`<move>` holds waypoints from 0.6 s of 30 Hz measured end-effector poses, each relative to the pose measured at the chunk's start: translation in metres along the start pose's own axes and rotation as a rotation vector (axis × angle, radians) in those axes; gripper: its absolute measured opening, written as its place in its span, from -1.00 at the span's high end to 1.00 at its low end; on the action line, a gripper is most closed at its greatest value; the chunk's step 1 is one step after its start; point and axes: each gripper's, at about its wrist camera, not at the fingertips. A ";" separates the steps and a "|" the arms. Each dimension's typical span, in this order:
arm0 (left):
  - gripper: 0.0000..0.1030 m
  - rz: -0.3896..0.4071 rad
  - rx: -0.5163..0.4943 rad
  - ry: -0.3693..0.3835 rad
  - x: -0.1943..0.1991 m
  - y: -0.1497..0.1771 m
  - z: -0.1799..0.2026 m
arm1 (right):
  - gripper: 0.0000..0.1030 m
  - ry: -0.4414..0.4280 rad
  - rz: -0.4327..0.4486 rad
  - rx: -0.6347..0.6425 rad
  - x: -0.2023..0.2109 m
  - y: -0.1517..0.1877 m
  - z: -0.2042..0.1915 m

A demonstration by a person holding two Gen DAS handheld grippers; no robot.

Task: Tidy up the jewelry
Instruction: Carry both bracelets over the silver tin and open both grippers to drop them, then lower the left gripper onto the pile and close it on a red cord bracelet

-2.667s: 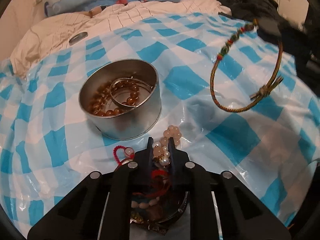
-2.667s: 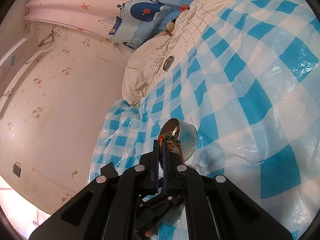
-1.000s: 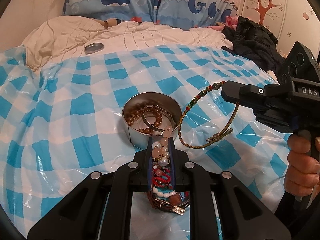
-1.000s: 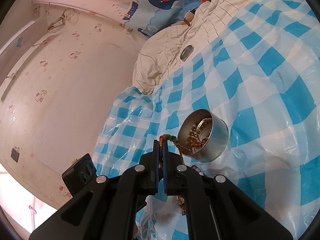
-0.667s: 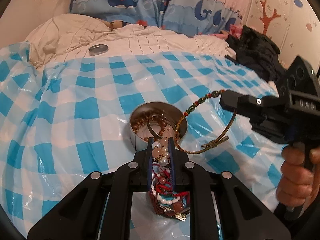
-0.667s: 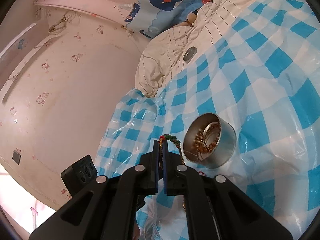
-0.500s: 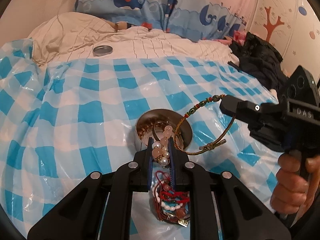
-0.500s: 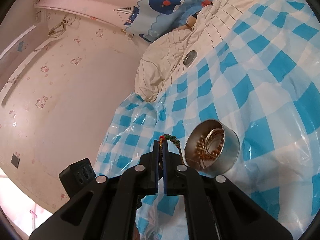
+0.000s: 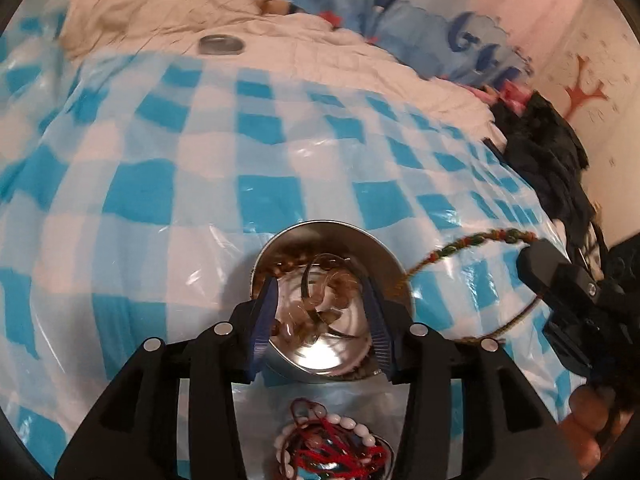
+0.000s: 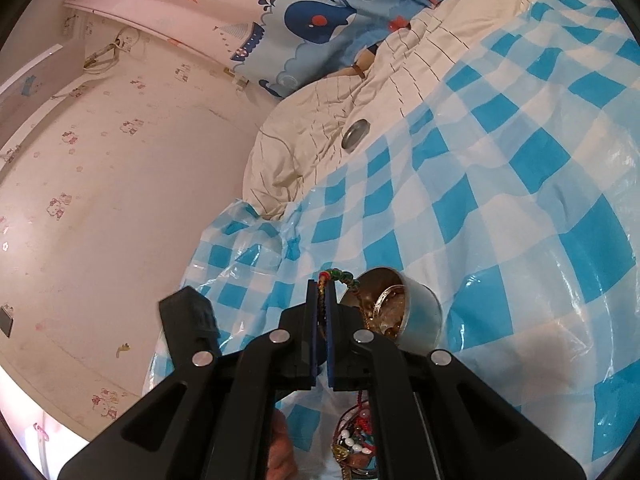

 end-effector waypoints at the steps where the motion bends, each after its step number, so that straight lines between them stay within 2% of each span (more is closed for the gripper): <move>1: 0.12 -0.003 0.005 0.015 0.002 -0.001 0.000 | 0.92 0.002 0.000 -0.001 -0.001 0.000 0.001; 4: -0.15 0.045 -0.007 0.000 0.020 -0.004 -0.001 | 0.92 0.000 -0.002 -0.001 -0.003 -0.001 0.002; 8: -0.19 0.089 0.006 -0.029 0.044 -0.002 -0.013 | 0.92 -0.017 -0.026 0.013 -0.020 0.000 -0.006; 9: -0.19 0.094 0.009 -0.045 0.050 -0.001 -0.018 | 0.87 0.038 -0.045 0.039 -0.026 0.001 -0.008; 10: -0.19 0.098 0.009 -0.060 0.055 0.001 -0.022 | 0.50 0.107 -0.058 0.069 -0.032 0.003 -0.010; 11: -0.20 0.099 0.010 -0.065 0.060 0.002 -0.025 | 0.37 0.212 -0.069 0.106 -0.037 0.007 -0.009; 13: -0.20 0.091 0.007 -0.075 0.066 0.007 -0.031 | 0.36 0.269 -0.078 0.093 -0.039 0.012 -0.002; 18: -0.21 0.024 -0.035 -0.098 0.066 0.026 -0.033 | 0.36 0.275 -0.082 0.029 -0.020 0.011 0.010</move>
Point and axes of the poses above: each gripper's, at about its wrist camera, not at the fingertips, and x roughly against the way its jaws point, z to its right, y to its underside, and after that the axes turned 3 degrees about y, right-handed
